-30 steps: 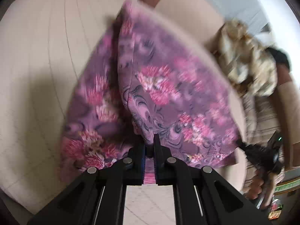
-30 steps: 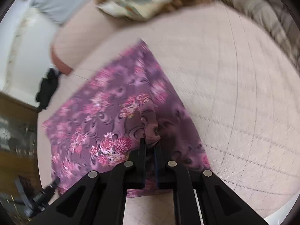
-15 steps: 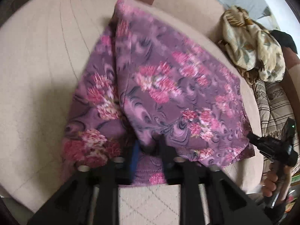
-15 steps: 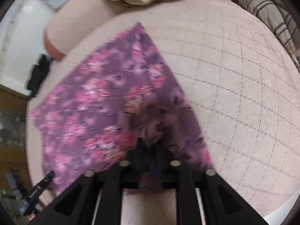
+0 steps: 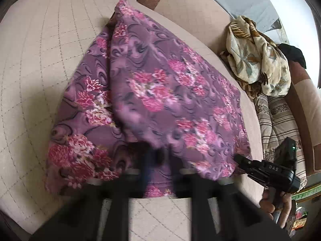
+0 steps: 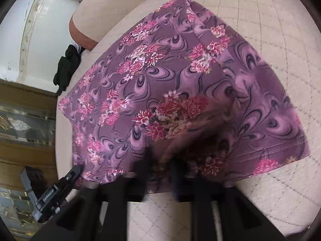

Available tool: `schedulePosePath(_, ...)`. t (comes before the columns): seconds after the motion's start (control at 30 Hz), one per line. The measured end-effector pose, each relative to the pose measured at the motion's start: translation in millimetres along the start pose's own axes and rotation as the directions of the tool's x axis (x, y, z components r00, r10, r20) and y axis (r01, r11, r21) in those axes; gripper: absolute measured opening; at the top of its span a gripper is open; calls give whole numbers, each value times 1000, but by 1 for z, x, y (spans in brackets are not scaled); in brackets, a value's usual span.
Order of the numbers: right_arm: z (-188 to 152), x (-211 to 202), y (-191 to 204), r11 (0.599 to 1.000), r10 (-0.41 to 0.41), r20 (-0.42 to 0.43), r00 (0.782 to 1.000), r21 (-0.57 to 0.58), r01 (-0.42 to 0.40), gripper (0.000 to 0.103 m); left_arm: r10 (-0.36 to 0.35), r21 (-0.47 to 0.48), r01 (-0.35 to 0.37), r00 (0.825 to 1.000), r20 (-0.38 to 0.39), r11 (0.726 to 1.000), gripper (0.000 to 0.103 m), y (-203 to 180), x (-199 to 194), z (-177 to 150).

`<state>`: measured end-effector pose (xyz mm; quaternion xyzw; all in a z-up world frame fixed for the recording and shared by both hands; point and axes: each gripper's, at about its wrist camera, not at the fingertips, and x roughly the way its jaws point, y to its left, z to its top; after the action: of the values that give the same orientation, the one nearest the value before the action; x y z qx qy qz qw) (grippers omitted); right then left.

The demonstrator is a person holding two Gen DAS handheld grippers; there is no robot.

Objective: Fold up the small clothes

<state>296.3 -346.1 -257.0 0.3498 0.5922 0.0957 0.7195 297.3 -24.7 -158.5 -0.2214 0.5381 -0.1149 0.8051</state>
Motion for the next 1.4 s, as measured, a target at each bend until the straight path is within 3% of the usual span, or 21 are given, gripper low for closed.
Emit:
schedulePosePath(0.23, -1, -33, 11, 999, 28, 48, 998, -28, -27, 8, -93, -48, 96, 994, 58, 994, 4, 8, -31, 6)
schedulePosePath(0.37, 0, -6, 0, 998, -59, -32, 998, -27, 58, 8, -32, -54, 31, 999, -15, 998, 5, 11, -8, 3)
schedulePosePath(0.47, 1, -9, 2, 995, -86, -16, 996, -54, 85, 9, 3, -9, -4, 999, -42, 1000, 5, 4, -3, -1)
schedulePosePath(0.57, -2, -11, 7, 992, -104, -6, 995, -74, 103, 25, 49, -10, -49, 998, -26, 999, 10, 2, -9, -2)
schedulePosePath(0.7, -20, -25, 3, 999, -43, 16, 999, -19, 44, 54, 115, 46, -123, 983, 146, 991, 57, -8, -51, -9)
schedulePosePath(0.73, -27, -29, 4, 998, -53, 34, 998, -20, 54, 57, 122, 37, -131, 974, 189, 991, 63, -7, -64, -13)
schedulePosePath(0.83, -48, -42, 15, 995, -61, 92, 994, -70, 67, 59, 169, -51, -161, 957, 234, 986, 64, 14, -86, -24)
schedulePosePath(0.93, -69, -56, 28, 992, -8, 143, 990, -125, 26, 65, 231, -169, -197, 948, 218, 966, 64, 43, -94, -26)
schedulePosePath(1.03, -85, -67, 47, 982, 56, 172, 983, -187, -23, 74, 210, -213, -162, 953, 221, 963, 67, 56, -98, -24)
schedulePosePath(1.13, -90, -73, 72, 972, 83, 165, 983, -232, -43, 75, 207, -196, -165, 955, 213, 967, 71, 54, -94, -20)
schedulePosePath(1.17, -87, -74, 83, 969, 88, 166, 982, -244, -45, 76, 209, -184, -172, 956, 206, 968, 72, 53, -91, -18)
schedulePosePath(1.23, -81, -78, 108, 960, 108, 190, 976, -275, -53, 88, 203, -160, -175, 962, 184, 972, 74, 49, -80, -11)
schedulePosePath(1.4, -58, -58, 171, 917, 124, 129, 984, -395, -64, 89, 124, -185, -106, 988, 88, 977, 75, 53, -43, 8)
